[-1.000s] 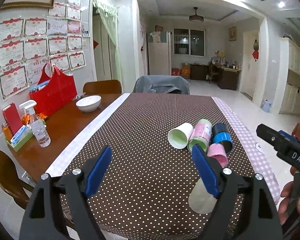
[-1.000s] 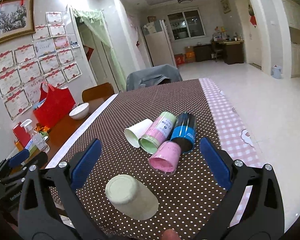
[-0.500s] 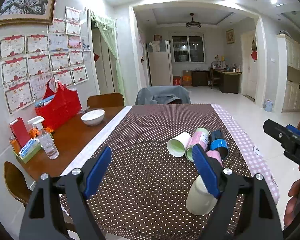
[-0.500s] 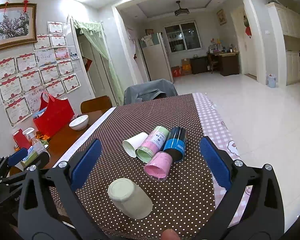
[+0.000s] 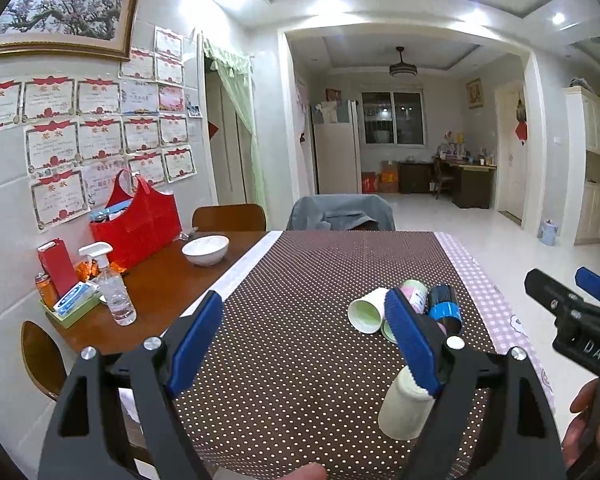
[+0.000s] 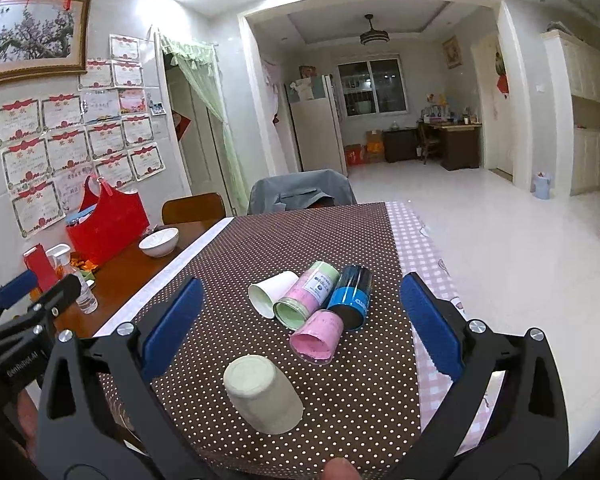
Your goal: Flip cup upside down
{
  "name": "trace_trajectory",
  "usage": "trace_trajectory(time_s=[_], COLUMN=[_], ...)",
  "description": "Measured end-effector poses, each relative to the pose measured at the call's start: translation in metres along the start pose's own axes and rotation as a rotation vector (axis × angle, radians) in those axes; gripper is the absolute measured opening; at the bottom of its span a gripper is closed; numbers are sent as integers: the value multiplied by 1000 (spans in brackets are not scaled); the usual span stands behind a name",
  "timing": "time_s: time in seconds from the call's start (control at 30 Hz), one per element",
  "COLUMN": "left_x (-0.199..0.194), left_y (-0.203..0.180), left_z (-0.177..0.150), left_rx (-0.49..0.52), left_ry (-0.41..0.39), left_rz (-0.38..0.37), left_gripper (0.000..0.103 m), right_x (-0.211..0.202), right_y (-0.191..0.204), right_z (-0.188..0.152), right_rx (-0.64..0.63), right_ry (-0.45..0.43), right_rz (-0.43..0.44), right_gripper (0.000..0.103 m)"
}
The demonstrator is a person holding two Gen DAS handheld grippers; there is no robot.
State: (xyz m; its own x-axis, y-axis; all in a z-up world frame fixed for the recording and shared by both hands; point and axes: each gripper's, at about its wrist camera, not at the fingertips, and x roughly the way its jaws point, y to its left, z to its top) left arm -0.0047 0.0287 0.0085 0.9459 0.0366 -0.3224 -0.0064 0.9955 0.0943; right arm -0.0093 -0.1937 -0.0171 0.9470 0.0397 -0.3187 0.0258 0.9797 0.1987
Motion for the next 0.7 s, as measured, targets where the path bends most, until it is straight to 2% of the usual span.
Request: trace_trajectory(time_s=[0.7], left_x=[-14], left_y=[4], left_z=[-7], left_rx=[5], left_ry=[-5], left_rz=[17], left_gripper=[82], right_x=[-10], right_y=[21], right_z=[-2], right_rx=[-62], right_ry=[-27], right_rz=[-18], right_gripper=[97])
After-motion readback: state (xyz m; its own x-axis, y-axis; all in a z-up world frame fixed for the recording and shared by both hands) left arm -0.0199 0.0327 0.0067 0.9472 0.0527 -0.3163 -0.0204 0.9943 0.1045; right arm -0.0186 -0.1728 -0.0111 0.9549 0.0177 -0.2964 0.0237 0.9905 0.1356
